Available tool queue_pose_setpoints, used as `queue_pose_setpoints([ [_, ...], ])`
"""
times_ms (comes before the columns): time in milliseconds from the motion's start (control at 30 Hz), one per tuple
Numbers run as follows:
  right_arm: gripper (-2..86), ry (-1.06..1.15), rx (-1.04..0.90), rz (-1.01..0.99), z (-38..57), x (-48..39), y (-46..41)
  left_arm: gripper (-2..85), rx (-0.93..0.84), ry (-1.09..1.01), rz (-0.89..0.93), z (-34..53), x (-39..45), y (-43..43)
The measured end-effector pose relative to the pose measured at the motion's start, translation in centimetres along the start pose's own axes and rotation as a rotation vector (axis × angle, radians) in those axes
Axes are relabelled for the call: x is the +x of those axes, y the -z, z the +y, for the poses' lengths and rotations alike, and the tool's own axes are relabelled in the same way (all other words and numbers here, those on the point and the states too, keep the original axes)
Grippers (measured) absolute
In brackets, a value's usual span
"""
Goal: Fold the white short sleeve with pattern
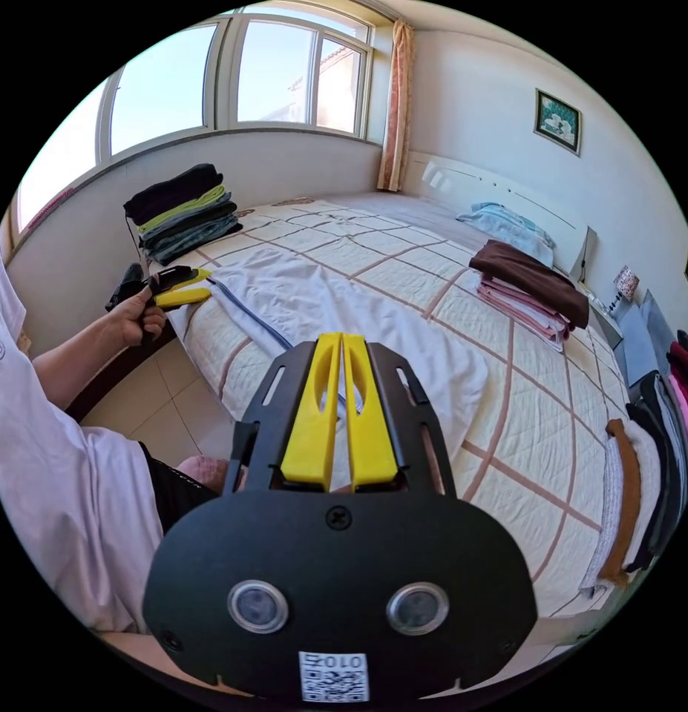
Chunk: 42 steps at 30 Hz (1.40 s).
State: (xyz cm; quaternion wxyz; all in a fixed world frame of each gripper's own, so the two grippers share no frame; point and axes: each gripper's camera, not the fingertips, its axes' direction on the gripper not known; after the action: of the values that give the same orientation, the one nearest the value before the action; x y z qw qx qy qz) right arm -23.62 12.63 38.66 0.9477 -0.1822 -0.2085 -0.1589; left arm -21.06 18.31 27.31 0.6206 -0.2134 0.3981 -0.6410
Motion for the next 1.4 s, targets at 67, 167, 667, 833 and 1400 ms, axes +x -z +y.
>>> queue_pose_setpoints([
  [67, 2.6, -0.003, 0.006, 0.003, 0.3, 0.0, 0.2, 10.2, -0.001, -0.012, -0.004, -0.9, 0.0, -0.2],
  [167, 2.6, -0.023, 0.018, -0.015, 0.9, 0.2, 0.2, 9.9, 0.005, -0.043, -0.024, -2.2, 0.1, -0.9],
  [667, 2.6, -0.011, 0.030, -0.035, 3.2, 0.4, 0.5, 9.7, -0.057, 0.044, -0.057, 0.4, -2.3, -2.0],
  [833, 2.7, -0.010, 0.042, -0.023, 4.1, 1.0, 0.9, 9.5, -0.031, 0.075, -0.013, 0.3, -3.3, -4.4],
  [1400, 2.5, -0.086, 0.062, 0.028, 9.3, 6.0, 2.0, 6.5, -0.088, -0.484, -0.280, 6.9, 9.6, -16.1],
])
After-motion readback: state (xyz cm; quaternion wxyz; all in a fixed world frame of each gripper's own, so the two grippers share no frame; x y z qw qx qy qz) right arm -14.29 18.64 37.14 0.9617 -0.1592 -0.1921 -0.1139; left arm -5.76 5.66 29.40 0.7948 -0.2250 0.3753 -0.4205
